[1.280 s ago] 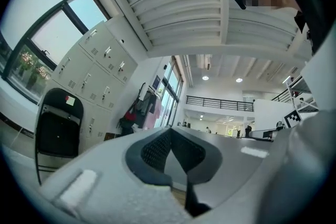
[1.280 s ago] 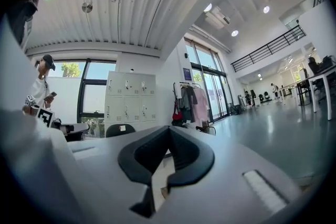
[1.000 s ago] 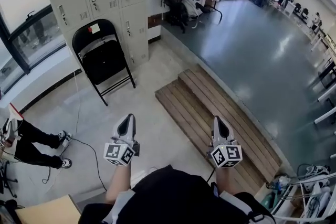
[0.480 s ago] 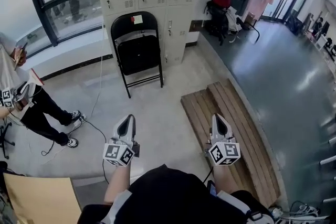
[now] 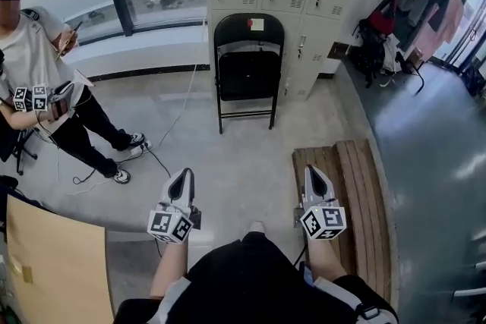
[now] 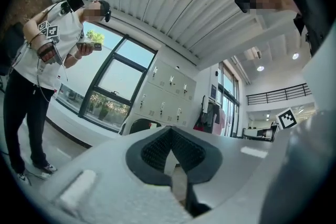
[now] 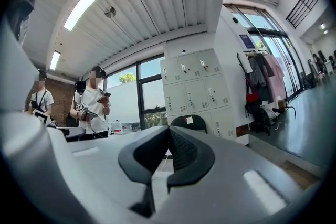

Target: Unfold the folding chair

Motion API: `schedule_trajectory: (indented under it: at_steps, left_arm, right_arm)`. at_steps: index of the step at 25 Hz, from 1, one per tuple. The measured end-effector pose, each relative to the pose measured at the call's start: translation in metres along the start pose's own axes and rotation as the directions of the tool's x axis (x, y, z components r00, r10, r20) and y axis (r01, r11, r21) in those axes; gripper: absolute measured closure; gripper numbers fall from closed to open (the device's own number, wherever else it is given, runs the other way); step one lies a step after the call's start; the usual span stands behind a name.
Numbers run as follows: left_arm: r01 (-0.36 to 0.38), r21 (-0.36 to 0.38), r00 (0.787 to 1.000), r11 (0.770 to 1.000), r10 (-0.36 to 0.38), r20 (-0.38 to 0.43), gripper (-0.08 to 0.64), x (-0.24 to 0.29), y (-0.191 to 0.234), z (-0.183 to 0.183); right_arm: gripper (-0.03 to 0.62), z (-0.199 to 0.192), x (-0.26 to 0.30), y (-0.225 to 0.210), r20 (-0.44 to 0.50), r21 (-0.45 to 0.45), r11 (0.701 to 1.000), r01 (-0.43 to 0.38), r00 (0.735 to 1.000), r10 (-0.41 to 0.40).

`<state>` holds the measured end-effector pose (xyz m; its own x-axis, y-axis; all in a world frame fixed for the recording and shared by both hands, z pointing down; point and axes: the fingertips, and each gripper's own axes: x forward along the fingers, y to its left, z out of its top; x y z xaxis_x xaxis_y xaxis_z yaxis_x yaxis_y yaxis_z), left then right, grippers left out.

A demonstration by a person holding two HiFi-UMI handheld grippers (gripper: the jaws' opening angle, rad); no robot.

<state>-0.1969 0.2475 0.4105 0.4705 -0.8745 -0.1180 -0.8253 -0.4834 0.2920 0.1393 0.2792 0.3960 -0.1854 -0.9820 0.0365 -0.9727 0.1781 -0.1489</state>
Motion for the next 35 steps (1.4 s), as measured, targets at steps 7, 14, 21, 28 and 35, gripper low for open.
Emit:
schedule_trajectory:
  at_steps: [7,14,21,28,35]
  left_arm:
    - [-0.064,0.017,0.997,0.998,0.064,0.042,0.56,0.041,-0.015,0.016]
    - [-0.087,0.043,0.995,0.995,0.084,0.053,0.56,0.095,-0.042,0.007]
    - [-0.094,0.065,0.995,0.993,0.091,0.036,0.56,0.128,-0.065,-0.002]
    - [-0.12,0.1,0.993,0.988,0.119,0.017,0.56,0.14,-0.063,-0.007]
    - [-0.107,0.123,0.994,0.987,0.103,0.038,0.56,0.17,-0.03,-0.008]
  right_arm:
    - [0.586,0.026,0.047,-0.044,0.021,0.018,0.998,-0.062,0.998,0.062]
    - [0.586,0.033,0.067,-0.103,0.033,0.057,0.997,-0.052,0.998,0.051]
    - [0.586,0.029,0.082,-0.146,0.013,0.091,0.995,-0.05,0.999,0.049]
    - [0.586,0.016,0.112,-0.152,-0.013,0.108,0.991,-0.074,0.997,0.076]
    - [0.586,0.026,0.15,-0.139,0.022,0.046,0.994,-0.102,0.995,0.101]
